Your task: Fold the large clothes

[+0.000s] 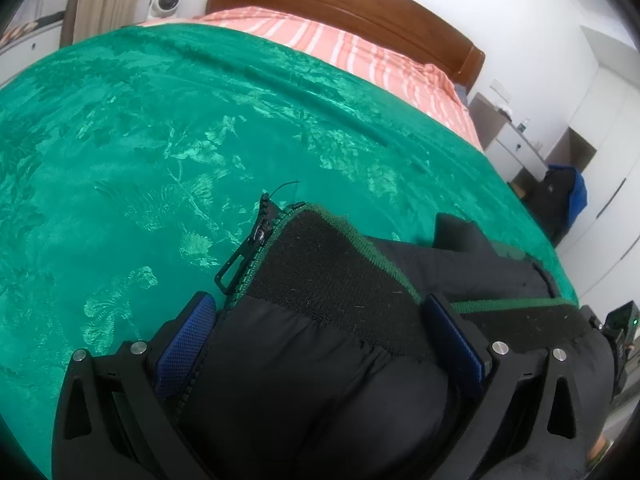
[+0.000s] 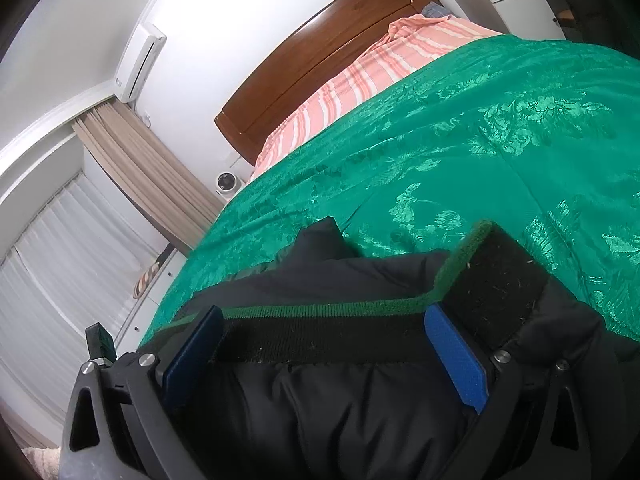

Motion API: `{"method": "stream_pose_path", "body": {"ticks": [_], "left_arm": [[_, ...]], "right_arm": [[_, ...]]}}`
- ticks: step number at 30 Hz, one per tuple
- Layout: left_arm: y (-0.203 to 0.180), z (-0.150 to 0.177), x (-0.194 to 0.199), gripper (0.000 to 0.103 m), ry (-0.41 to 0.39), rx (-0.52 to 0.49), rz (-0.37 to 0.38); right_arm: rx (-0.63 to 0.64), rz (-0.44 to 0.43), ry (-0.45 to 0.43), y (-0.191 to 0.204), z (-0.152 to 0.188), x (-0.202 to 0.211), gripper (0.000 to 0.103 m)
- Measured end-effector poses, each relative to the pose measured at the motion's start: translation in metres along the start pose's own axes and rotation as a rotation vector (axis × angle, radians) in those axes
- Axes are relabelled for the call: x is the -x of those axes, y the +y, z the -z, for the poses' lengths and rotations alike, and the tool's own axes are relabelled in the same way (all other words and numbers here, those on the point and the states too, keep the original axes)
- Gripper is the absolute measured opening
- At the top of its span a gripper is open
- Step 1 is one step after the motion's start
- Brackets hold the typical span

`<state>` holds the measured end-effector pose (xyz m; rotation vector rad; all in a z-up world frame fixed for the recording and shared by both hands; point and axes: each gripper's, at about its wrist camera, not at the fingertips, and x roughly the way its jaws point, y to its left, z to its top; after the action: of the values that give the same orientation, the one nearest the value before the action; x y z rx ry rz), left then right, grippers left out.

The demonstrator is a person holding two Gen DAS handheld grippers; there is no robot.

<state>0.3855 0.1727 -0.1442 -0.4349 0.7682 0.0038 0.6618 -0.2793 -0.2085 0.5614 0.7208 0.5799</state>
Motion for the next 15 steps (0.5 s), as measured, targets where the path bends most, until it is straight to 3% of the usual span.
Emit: {"method": "stream_pose_path", "body": {"ticks": [15], "left_arm": [[0.0011,-0.0004,-0.0057,0.103,0.003,0.002,0.001]], "right_arm": [[-0.003,0.003,0.0,0.0005,0.0021,0.0026,0.099]]}}
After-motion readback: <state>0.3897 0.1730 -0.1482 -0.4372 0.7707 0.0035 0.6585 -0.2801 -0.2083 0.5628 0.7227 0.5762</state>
